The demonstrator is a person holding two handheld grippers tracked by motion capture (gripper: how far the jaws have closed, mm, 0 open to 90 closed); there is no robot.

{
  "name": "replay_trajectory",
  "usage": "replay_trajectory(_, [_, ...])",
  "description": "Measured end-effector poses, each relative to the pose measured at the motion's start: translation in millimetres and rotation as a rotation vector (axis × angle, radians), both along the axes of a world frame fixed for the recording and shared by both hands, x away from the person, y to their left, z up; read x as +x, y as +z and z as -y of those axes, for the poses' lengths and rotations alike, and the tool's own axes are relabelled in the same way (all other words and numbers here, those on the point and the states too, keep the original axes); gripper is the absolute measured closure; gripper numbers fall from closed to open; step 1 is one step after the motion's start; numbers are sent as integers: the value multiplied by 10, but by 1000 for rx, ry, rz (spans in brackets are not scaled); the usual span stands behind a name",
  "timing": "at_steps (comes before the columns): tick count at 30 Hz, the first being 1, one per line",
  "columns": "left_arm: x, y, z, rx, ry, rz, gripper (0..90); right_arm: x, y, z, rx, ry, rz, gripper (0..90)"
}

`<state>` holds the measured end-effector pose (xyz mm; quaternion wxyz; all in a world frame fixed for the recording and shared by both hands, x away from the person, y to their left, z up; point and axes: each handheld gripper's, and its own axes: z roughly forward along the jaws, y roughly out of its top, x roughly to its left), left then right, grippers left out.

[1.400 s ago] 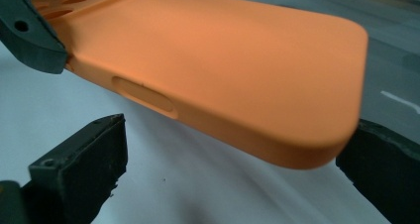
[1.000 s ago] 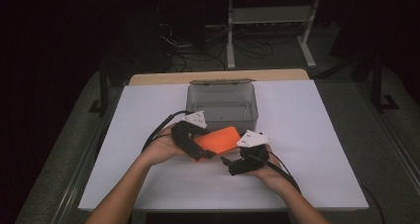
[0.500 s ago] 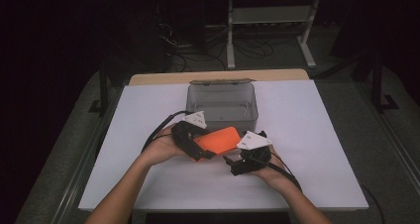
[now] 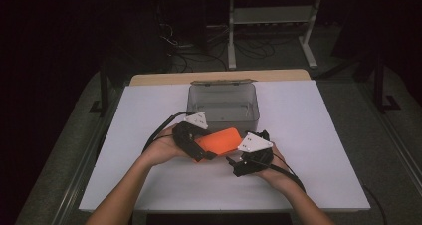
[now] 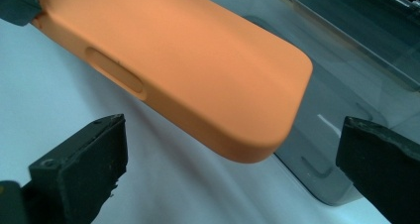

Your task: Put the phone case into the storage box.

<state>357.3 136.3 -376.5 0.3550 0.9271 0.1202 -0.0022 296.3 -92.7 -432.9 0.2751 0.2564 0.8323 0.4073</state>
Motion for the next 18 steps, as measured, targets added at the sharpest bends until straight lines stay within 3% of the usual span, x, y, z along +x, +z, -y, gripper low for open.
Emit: replay_trajectory(18, [-3, -7, 8, 7, -3, 0, 152, -30, 21, -9, -88, 2, 92, 0])
